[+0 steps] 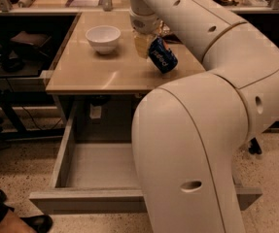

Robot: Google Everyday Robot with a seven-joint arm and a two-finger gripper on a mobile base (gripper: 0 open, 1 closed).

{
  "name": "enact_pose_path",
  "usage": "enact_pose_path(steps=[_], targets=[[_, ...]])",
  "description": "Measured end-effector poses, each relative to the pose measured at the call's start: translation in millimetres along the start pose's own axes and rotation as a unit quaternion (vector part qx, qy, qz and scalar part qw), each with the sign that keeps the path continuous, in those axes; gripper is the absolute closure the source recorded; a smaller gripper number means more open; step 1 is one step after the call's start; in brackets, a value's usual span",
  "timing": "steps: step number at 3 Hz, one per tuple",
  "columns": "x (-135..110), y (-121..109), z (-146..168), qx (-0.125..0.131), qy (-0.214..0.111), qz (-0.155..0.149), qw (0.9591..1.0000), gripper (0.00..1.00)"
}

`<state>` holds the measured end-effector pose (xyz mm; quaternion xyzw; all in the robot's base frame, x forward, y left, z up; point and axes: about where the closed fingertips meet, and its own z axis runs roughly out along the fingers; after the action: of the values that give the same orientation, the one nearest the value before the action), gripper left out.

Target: Pick pepsi can from top drawer and place on counter

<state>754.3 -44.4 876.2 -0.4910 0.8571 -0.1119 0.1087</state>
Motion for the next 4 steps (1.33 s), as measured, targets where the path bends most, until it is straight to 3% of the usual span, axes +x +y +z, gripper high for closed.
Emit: enact_pose_path(steps=[3, 4], targets=[[-0.7, -0.9, 2.2, 0.001, -0.001, 0.000, 1.0000, 0.11], [-0.7, -0.9, 2.2, 0.001, -0.001, 0.000, 1.0000, 0.00]])
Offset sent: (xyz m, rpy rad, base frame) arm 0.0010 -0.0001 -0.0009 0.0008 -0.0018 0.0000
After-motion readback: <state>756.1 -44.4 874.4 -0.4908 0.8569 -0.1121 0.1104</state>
